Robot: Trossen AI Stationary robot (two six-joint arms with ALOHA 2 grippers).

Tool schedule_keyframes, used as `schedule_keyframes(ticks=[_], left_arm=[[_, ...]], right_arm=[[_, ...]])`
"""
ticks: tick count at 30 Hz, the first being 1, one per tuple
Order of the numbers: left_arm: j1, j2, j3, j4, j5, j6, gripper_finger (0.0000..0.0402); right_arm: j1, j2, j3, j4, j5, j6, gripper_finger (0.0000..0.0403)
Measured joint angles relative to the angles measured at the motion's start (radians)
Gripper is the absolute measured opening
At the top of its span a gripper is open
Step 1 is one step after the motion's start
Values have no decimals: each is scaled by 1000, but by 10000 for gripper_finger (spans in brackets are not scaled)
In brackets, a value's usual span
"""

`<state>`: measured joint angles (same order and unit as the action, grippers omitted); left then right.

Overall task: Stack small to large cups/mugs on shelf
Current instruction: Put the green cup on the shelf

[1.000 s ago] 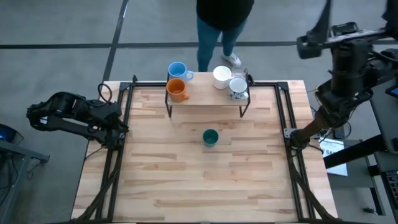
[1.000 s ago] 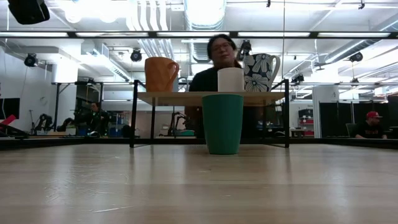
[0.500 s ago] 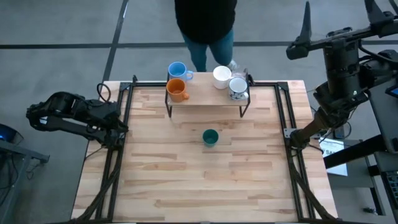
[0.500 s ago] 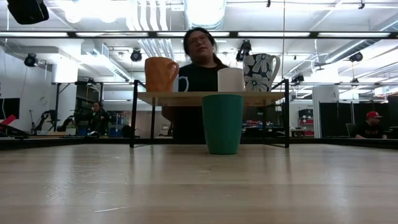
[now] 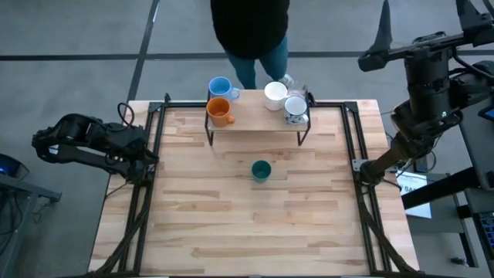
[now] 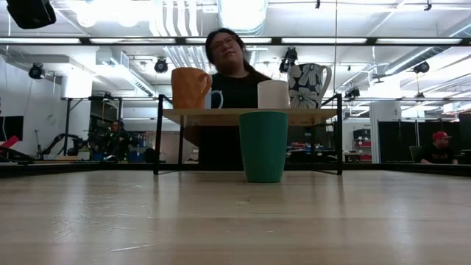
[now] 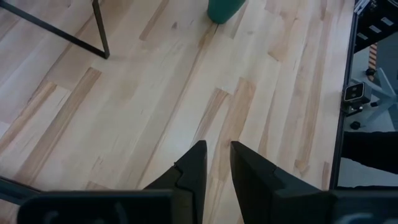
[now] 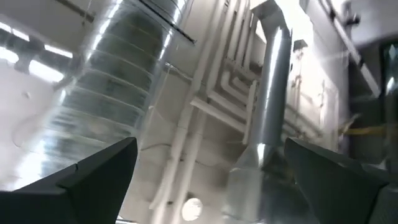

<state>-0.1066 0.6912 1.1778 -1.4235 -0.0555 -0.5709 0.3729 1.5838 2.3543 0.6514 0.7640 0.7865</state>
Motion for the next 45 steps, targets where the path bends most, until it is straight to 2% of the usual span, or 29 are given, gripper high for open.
schedule_keyframes(ticks=[3,6,10,13,27,30,40,42,45], left_arm=[[0,-2,0,0,0,0,57],[0,-3,0,0,0,0,57],[0,-2,0,0,0,0,57],[0,-1,0,0,0,-1,57],[0,-5,1,1,0,-26,57],[0,-6,1,1,2,-26,57],[0,-7,2,1,15,-28,57],[0,-7,2,1,16,-28,57],[0,-7,2,1,17,-28,57]], right_arm=[[0,-5,0,0,44,-93,400],[-1,-5,0,4,86,-100,400],[-33,-4,0,19,-4,16,400],[-34,-5,0,15,-86,31,400],[-33,-23,3,-90,-87,399,400],[-33,-19,2,-95,-87,565,400],[-33,-17,2,-94,-81,1379,400],[-33,-17,1,-95,-96,1483,400],[-33,-17,2,-93,-92,1547,400]])
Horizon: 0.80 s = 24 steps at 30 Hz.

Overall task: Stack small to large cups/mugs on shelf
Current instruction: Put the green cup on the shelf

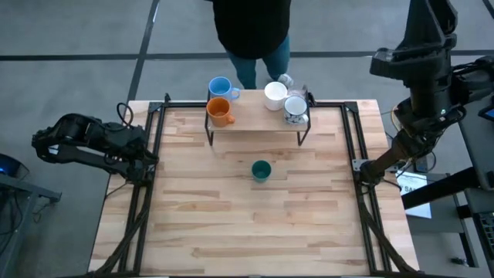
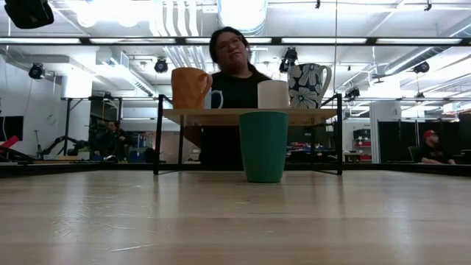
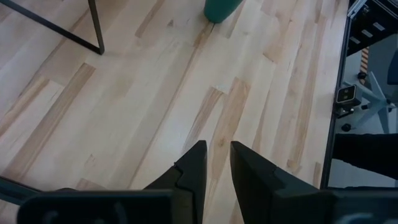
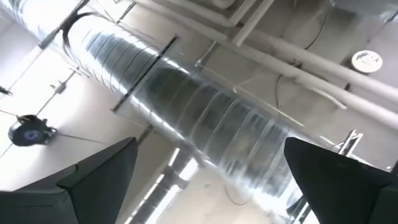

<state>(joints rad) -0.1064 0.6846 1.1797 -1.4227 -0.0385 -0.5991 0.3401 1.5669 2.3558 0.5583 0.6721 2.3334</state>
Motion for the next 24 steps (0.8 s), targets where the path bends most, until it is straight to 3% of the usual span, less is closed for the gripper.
schedule_keyframes(ticks=[7,10,12,20,24], left_arm=[[0,2,0,0,1,0,57],[0,2,0,0,1,0,57],[0,2,0,0,1,-1,57],[0,2,0,0,3,-24,57],[0,1,0,0,4,-24,57]], right_arm=[[0,-8,0,1,5,24,400],[0,-13,0,2,2,-145,400],[0,-13,0,1,2,-397,400],[0,-12,-2,-9,2,-1770,400],[0,-12,-3,-29,4,-2182,400]])
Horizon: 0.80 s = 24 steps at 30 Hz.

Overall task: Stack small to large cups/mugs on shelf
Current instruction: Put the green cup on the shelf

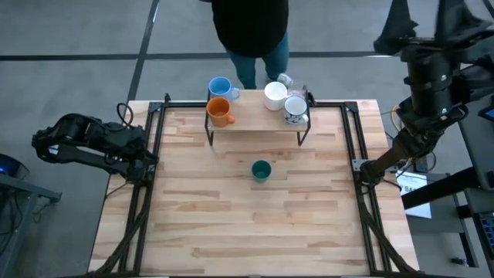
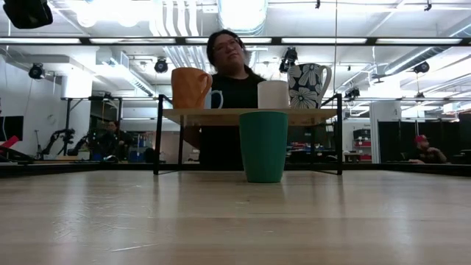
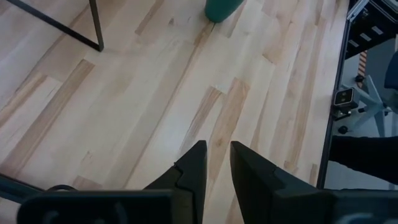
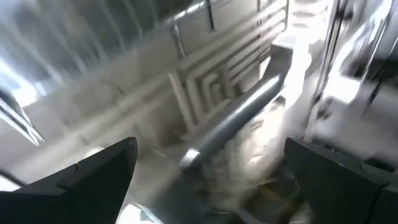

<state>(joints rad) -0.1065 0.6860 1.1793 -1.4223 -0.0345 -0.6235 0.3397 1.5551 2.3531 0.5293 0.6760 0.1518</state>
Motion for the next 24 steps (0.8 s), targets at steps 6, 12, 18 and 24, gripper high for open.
schedule_keyframes(ticks=[6,12,18,24], left_arm=[[0,-1,0,0,0,-1,57],[0,-1,0,0,1,-1,57],[0,0,0,0,5,-1,57],[0,0,0,0,7,-5,57]], right_arm=[[0,0,0,-38,42,-430,400],[0,18,-3,-63,58,-578,400],[-5,30,1,-3,34,-504,400],[-13,13,3,-153,11,-576,400]])
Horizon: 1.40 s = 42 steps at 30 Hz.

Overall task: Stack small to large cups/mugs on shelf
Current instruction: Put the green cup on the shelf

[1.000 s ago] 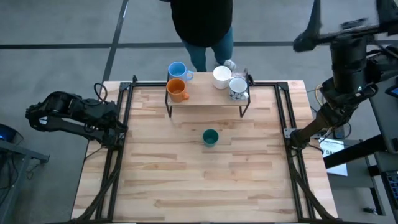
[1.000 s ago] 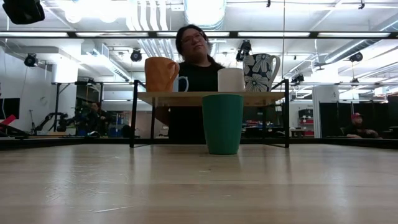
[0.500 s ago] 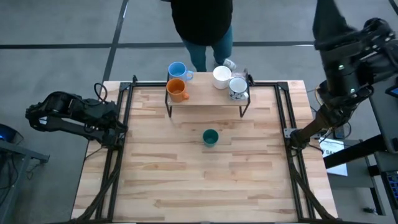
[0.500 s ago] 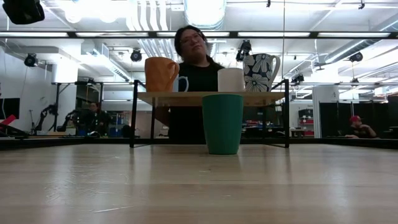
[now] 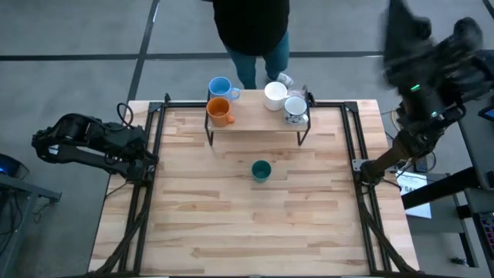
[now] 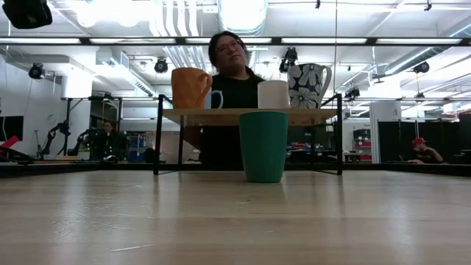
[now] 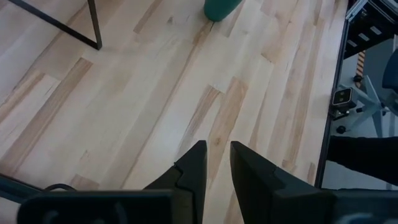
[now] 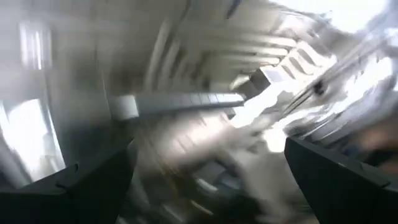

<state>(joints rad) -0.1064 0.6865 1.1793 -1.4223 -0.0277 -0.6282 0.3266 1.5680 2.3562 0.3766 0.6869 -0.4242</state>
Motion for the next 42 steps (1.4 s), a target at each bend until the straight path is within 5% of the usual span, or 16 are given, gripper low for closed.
schedule_keyframes(ticks=[3,7,10,16,17,20,22,25,27,31,42], left_arm=[[0,-2,-1,0,0,-22,57],[0,-2,-1,0,0,-22,57],[0,-2,0,0,-1,-21,57],[0,-2,0,0,-2,-22,57],[0,-2,0,0,-1,-22,57],[0,-1,0,0,-2,-22,57],[0,-2,0,1,-3,-22,57],[0,2,0,1,-3,-22,57],[0,2,0,3,-3,-22,57],[0,3,0,3,-3,-22,57],[0,4,2,23,-2,-21,57]], right_arm=[[1,-1,0,-292,147,-250,400],[-28,33,-7,-718,442,-149,400],[-38,41,-8,-1130,507,203,400],[-47,21,-15,-1972,472,1239,400],[-25,15,-47,-1927,506,1272,400],[84,-51,-156,-1716,600,1039,400],[117,-99,-198,-1729,728,1040,400],[178,-189,-252,-1869,857,1262,400],[219,-249,-319,-1949,863,1449,400],[282,-387,-562,-1894,867,1504,400],[281,-671,-1188,-1947,875,2170,400]])
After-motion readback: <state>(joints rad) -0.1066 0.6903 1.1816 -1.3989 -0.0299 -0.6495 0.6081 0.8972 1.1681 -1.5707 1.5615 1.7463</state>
